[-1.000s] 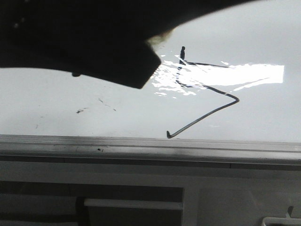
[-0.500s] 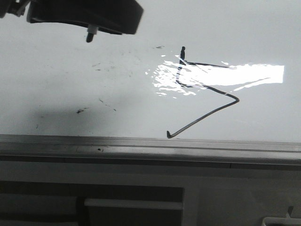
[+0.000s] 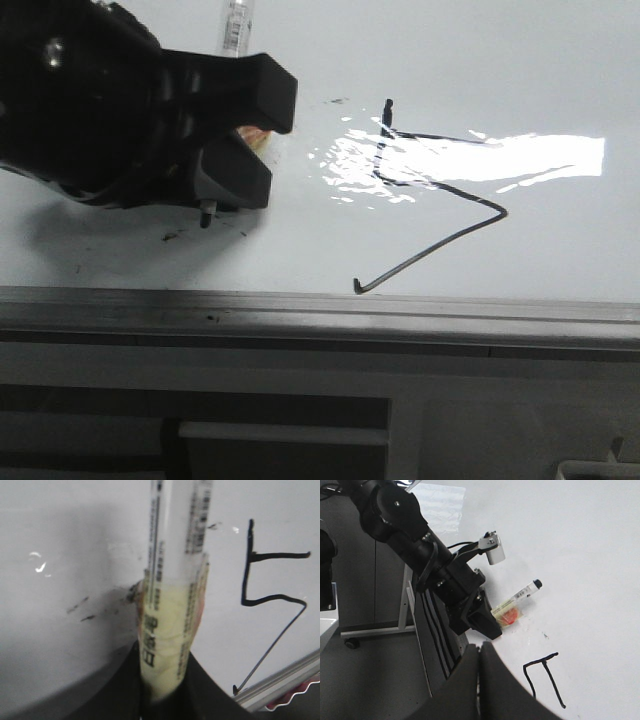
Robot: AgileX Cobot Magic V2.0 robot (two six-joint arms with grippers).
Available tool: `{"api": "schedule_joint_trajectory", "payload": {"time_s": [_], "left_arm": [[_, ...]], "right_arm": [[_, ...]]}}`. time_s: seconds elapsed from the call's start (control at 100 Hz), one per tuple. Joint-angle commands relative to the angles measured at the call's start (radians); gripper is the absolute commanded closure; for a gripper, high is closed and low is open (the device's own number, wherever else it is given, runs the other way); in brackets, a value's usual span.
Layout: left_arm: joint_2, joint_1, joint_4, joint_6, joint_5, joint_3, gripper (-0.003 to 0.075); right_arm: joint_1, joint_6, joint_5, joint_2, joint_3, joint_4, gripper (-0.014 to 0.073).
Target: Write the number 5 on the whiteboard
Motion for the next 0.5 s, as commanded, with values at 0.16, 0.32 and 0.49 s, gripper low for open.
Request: {"api": "schedule_joint_trajectory", "payload": {"time_s": [0.16,0.32,0.49], "left_arm": [[0.049,-0.005,-0.102,-0.010,-0.056,-0.029,0.0741],[0.058,-0.005,-0.119,-0.010,-0.064,-0.029,0.0741],[0.058,-0.005,-0.162,-0.010,-0.067,-0.029,0.0698]], "right_arm": [[-0.006,0.037,-0.063,0.002,-0.031,-0.019,0.0652],[-0.006,0.037,-0.063,0.002,-0.031,-0.019,0.0652],[-0.006,0.042,-0.063,0.002,-0.031,-0.019,0.0652]]}}
